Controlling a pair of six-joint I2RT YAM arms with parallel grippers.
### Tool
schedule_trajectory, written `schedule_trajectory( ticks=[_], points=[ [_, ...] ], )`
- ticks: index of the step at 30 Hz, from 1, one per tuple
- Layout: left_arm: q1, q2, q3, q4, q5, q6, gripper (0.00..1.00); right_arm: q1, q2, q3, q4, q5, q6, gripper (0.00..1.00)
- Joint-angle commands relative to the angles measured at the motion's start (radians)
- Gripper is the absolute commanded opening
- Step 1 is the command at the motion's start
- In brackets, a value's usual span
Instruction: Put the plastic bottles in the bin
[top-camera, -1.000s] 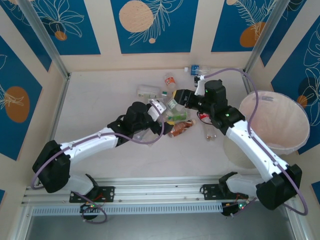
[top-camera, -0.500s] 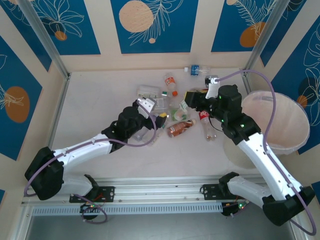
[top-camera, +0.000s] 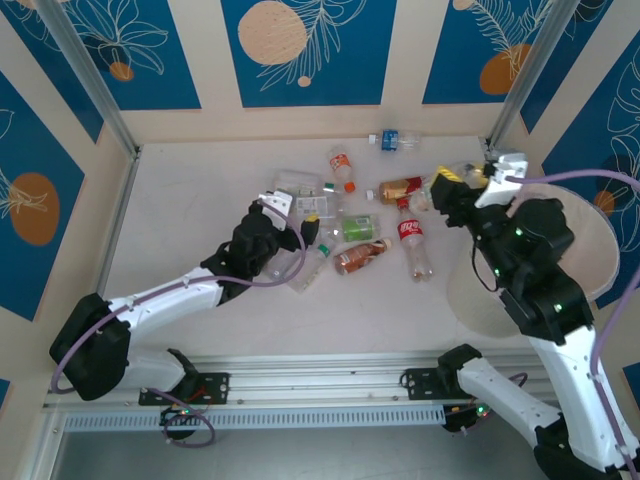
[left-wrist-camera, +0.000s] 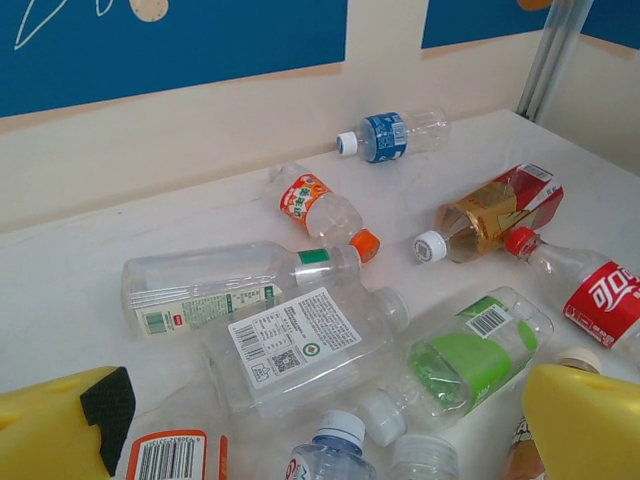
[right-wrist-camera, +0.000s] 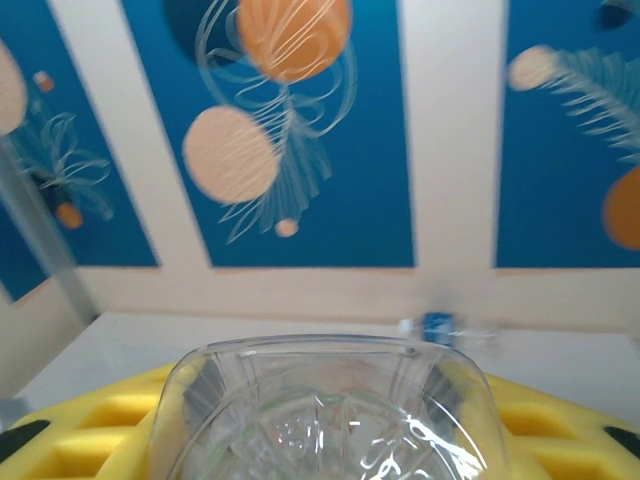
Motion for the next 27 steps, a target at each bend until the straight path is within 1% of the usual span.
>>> schedule_trajectory(
  ticks=[1, 3, 8, 10, 13, 14, 16, 17, 18, 20, 24, 27],
  points=[
    [0.017, 0.008, -0.002, 0.016, -0.026, -0.036, 1.0, -0.011, -0.06, 0.06, -0.046, 0.224, -0.048, 0.0],
    [0.022, 0.009, -0.003, 0.016, -0.025, -0.038, 1.0, -0.016, -0.083, 0.087, -0.067, 0.297, -0.07, 0.0],
    [0.036, 0.019, 0.003, 0.018, -0.006, -0.052, 1.0, -0.021, -0.074, 0.13, -0.128, 0.534, -0.15, 0.0],
    [0.038, 0.022, 0.007, 0.018, 0.004, -0.052, 1.0, -0.023, -0.06, 0.146, -0.166, 0.581, -0.151, 0.0],
    [0.041, 0.025, 0.013, 0.014, 0.013, -0.052, 1.0, -0.032, -0.028, 0.157, -0.203, 0.71, -0.144, 0.0],
    [0.041, 0.027, 0.015, 0.012, 0.013, -0.053, 1.0, -0.04, -0.011, 0.158, -0.221, 0.741, -0.144, 0.0],
    [0.043, 0.03, 0.018, 0.012, 0.015, -0.053, 1.0, -0.069, 0.043, 0.195, -0.324, 0.749, -0.094, 0.0],
    [0.044, 0.033, 0.021, 0.013, 0.017, -0.055, 1.0, -0.096, 0.081, 0.238, -0.414, 0.739, -0.03, 0.0],
    [0.047, 0.039, 0.025, 0.016, 0.022, -0.06, 1.0, -0.134, 0.128, 0.28, -0.49, 0.7, 0.022, 0.0],
    [0.051, 0.052, 0.037, 0.021, 0.036, -0.073, 1.0, -0.237, 0.189, 0.324, -0.565, 0.594, 0.07, 0.0],
    [0.058, 0.069, 0.073, 0.01, 0.069, -0.075, 1.0, -0.487, 0.247, 0.32, -0.621, 0.349, 0.112, 0.0],
    [0.06, 0.066, 0.076, 0.01, 0.075, -0.072, 1.0, -0.643, 0.285, 0.293, -0.668, 0.16, 0.127, 0.0]
  ],
)
